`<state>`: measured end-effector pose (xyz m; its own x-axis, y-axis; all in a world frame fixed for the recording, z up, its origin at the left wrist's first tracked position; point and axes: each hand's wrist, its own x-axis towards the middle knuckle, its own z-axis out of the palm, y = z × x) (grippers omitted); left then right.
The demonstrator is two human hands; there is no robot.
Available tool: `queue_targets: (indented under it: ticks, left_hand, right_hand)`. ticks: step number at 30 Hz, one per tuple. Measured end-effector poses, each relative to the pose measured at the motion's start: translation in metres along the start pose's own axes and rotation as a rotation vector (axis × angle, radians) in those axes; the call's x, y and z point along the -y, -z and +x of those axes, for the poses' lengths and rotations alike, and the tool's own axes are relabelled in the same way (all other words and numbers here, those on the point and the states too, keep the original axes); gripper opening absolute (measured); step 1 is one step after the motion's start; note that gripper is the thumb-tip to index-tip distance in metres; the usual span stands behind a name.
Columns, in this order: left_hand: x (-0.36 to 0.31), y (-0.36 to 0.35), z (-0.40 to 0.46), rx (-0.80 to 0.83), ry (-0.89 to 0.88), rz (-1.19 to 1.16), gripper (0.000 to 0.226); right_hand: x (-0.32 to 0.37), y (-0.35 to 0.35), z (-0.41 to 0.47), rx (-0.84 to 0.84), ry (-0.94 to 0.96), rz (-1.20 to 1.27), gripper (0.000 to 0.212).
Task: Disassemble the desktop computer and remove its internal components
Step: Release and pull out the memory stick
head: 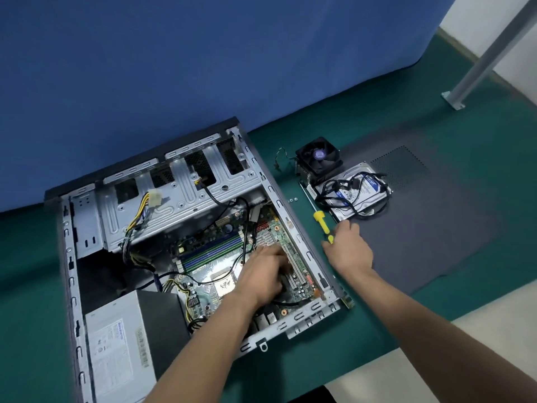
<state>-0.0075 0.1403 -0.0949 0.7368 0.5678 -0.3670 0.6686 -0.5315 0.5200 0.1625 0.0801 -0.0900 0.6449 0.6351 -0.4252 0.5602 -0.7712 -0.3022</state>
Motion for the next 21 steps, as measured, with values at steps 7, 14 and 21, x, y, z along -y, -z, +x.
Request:
queue_targets:
  ticks: [7, 14, 21]
  left_hand:
    - [0.000, 0.000, -0.003, -0.039, 0.013, -0.047, 0.028]
    - [-0.001, 0.003, -0.003, -0.148, 0.111, -0.118, 0.031]
    - [0.012, 0.015, -0.006, -0.430, 0.390, -0.143, 0.034]
  right_hand:
    - [-0.004, 0.010, 0.015, 0.076, -0.008, -0.126, 0.028]
    - [-0.011, 0.040, -0.006, 0.159, 0.105, 0.328, 0.024]
    - [0.025, 0.089, -0.043, 0.073, 0.377, 0.658, 0.014]
